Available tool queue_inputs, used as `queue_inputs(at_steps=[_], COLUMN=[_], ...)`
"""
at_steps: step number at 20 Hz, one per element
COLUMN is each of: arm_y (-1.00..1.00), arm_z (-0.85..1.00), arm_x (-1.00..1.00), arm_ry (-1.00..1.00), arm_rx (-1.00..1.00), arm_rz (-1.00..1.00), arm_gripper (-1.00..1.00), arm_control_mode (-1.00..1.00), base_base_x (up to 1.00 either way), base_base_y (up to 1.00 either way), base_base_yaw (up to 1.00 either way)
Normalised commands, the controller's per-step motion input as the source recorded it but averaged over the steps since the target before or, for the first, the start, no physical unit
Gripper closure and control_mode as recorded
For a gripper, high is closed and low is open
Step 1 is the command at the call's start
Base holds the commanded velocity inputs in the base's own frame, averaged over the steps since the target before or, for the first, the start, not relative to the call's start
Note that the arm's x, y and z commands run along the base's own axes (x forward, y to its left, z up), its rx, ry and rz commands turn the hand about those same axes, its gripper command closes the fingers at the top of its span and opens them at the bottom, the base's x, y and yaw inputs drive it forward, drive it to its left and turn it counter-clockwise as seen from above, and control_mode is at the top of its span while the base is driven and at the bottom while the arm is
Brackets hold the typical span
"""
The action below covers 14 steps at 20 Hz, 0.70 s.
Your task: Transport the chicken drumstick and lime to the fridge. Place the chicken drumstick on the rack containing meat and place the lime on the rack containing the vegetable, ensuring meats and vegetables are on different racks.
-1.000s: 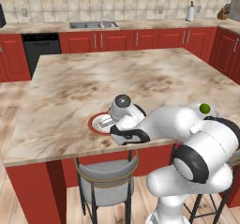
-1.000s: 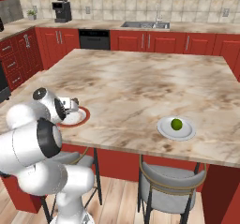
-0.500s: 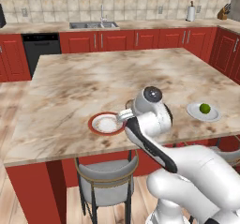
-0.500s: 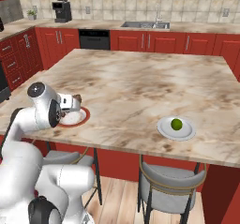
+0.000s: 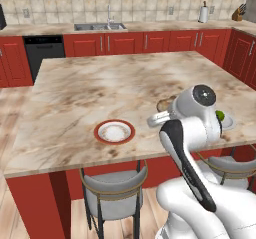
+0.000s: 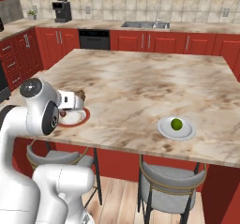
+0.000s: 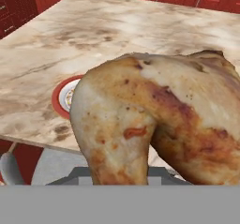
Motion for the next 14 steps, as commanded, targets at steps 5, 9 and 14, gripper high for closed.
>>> queue_inputs(at_steps=[5, 9, 14], arm_y=[-0.12, -0.05, -0.19], arm_z=[0.80, 0.57, 0.39], arm_x=[-0.73, -0.54, -0.64], arm_ry=[0.04, 0.01, 0.00], arm_rx=[0.02, 0.01, 0.01], arm_rz=[-0.02, 0.00, -0.01], arm_gripper=[1.00, 1.00, 1.00], arm_control_mode=[-1.00, -1.00, -1.00], base_base_x=[0.00, 0.00, 0.00], base_base_y=[0.00, 0.00, 0.00], base_base_yaw=[0.00, 0.00, 0.00])
